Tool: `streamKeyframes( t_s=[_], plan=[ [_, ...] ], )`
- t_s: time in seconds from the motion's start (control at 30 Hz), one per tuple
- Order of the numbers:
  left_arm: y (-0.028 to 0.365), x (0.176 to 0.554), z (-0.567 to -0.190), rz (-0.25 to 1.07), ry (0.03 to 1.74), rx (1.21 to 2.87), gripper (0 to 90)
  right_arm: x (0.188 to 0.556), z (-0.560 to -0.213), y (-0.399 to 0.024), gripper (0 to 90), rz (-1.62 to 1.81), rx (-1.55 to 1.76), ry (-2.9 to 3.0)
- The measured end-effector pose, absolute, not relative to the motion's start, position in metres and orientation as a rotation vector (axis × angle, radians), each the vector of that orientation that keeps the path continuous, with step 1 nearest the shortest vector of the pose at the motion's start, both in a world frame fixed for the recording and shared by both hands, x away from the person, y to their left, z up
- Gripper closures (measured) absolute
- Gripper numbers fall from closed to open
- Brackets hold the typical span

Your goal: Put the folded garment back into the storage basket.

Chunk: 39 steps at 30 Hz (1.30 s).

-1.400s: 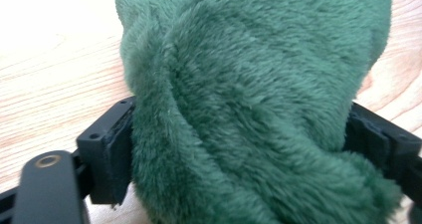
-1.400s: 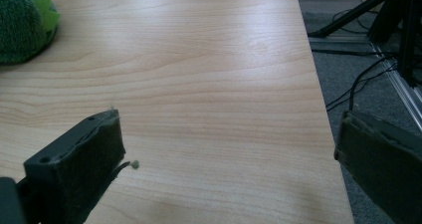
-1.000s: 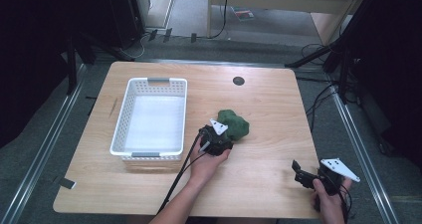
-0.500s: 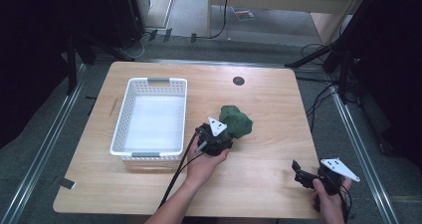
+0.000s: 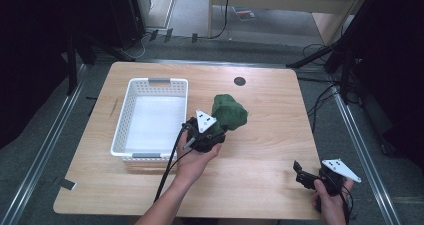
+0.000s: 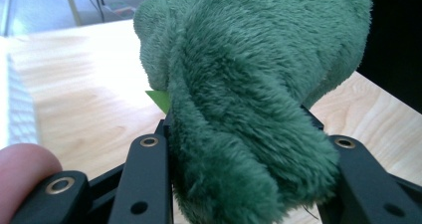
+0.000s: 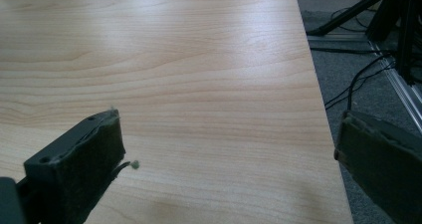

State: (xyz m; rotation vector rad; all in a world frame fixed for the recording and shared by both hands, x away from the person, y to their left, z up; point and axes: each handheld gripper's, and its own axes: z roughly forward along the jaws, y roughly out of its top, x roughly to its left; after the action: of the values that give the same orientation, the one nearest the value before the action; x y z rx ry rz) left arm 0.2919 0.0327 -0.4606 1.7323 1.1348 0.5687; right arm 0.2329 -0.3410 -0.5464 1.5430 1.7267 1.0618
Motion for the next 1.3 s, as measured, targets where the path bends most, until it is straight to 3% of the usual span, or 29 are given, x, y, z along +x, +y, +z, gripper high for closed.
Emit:
streamKeyframes(
  t_s=[0.7,1.3],
  plan=[
    [0.098,0.29,-0.434,0.624,1.185,1.614,57.6,0.233,-0.546,-0.341,0.0,1.055,1.551,1.721],
    [0.14,0.291,-0.437,0.648,1.247,1.562,57.5,0.233,-0.546,-0.34,0.0,1.052,1.549,1.722]
  ],
)
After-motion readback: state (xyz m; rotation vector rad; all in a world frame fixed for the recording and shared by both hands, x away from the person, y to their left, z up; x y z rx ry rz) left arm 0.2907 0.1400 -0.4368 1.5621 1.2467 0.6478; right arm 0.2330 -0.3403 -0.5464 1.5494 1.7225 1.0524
